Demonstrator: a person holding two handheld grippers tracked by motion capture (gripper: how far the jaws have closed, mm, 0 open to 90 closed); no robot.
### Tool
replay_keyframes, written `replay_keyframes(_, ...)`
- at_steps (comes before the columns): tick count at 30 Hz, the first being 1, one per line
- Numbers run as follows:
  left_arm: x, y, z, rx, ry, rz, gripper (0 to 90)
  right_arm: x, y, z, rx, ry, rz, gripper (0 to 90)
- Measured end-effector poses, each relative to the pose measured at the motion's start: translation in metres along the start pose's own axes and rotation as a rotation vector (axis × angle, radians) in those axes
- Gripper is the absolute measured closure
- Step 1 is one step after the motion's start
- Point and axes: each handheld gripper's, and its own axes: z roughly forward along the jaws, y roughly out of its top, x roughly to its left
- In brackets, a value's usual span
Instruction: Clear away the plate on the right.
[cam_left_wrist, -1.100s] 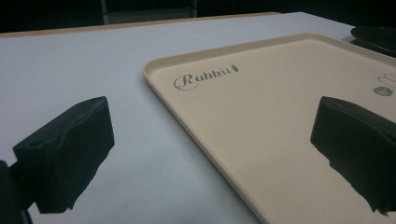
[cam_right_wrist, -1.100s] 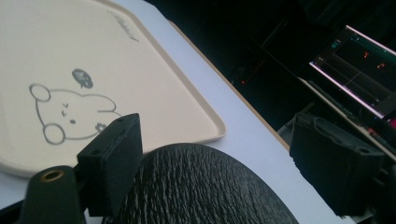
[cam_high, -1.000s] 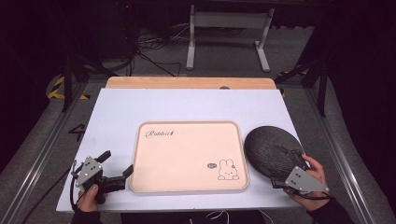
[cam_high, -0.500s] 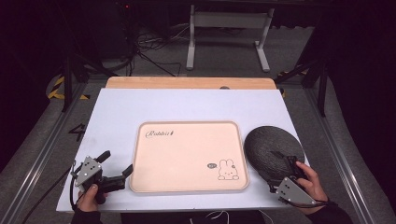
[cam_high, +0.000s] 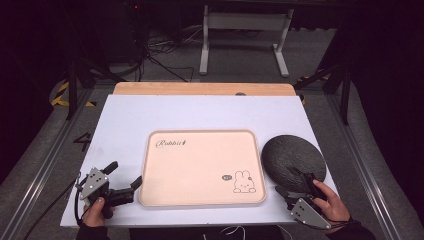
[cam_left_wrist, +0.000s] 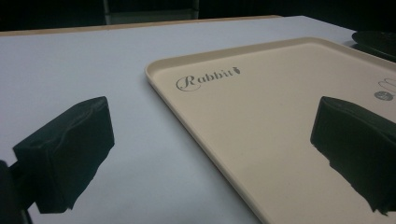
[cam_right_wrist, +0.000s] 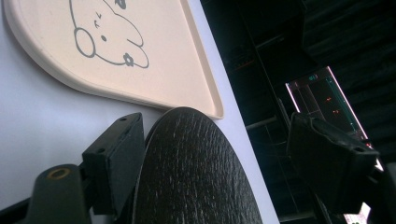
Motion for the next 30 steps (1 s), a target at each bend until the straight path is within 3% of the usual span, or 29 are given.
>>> replay_keyframes(13,0.000,0.000,0.000,-0.001,0.001,-0.003,0.5,0.007,-0.003,0.003,0.038,0.017,-0.056,23.1)
replay_keyframes(23,0.000,0.000,0.000,-0.001,0.002,-0.004,0.4,0.015,-0.007,0.001,0.089,0.012,-0.087,31.6)
replay_keyframes(30,0.000,0.000,0.000,-0.003,0.001,-0.003,0.5,0.013,-0.009,0.001,0.149,0.017,-0.156,41.4)
